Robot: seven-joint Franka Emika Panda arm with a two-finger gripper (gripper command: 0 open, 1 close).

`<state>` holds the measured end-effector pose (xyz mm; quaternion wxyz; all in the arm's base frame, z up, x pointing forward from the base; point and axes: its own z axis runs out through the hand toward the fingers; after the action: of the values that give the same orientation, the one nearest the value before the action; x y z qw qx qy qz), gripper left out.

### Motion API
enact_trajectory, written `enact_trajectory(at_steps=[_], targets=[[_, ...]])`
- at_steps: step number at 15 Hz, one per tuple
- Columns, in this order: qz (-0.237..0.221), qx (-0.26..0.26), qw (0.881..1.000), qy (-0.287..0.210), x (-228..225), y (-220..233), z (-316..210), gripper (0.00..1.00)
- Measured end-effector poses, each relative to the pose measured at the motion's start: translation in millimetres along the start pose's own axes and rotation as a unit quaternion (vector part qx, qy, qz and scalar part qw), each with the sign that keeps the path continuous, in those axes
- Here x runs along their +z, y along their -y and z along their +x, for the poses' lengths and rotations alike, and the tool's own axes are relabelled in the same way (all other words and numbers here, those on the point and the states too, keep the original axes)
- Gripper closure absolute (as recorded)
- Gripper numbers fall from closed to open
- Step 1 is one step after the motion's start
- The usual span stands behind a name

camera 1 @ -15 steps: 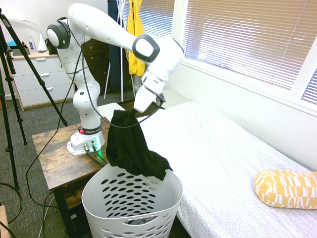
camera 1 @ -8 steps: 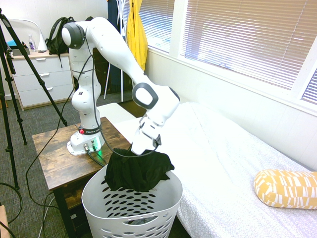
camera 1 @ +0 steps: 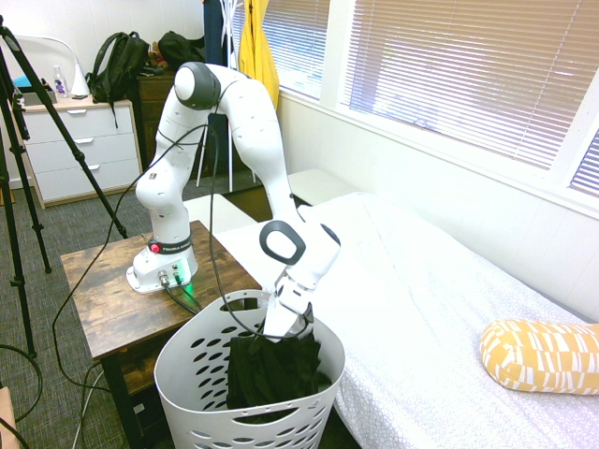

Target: Put my clothes in the laundry bag

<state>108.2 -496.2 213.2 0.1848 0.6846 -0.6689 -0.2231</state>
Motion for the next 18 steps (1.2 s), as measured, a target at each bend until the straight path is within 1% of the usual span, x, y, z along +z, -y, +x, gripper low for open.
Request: enact_trajectory(at_steps=[4, 6, 8, 10, 12, 14, 16, 18], targets=[[-0.001, -0.005, 1.0, -0.007, -6.7, 11.5, 3.6, 0.0], [0.009, -0.021, 0.999, -0.023, -15.5, 18.4, 3.5, 0.0], [0.045, -0.044, 0.997, -0.045, -43.8, 29.7, -2.0, 0.0], [0.085, -0.076, 0.991, -0.075, -91.9, 44.6, -21.9, 0.0], [0.129, -0.12, 0.978, -0.108, -146.1, 73.1, -60.8, 0.0], [0.172, -0.163, 0.962, -0.133, -195.5, 108.8, -116.1, 0.0], [0.208, -0.205, 0.945, -0.147, -232.3, 144.0, -178.0, 0.0], [0.233, -0.234, 0.932, -0.15, -258.4, 179.6, -237.8, 0.0]])
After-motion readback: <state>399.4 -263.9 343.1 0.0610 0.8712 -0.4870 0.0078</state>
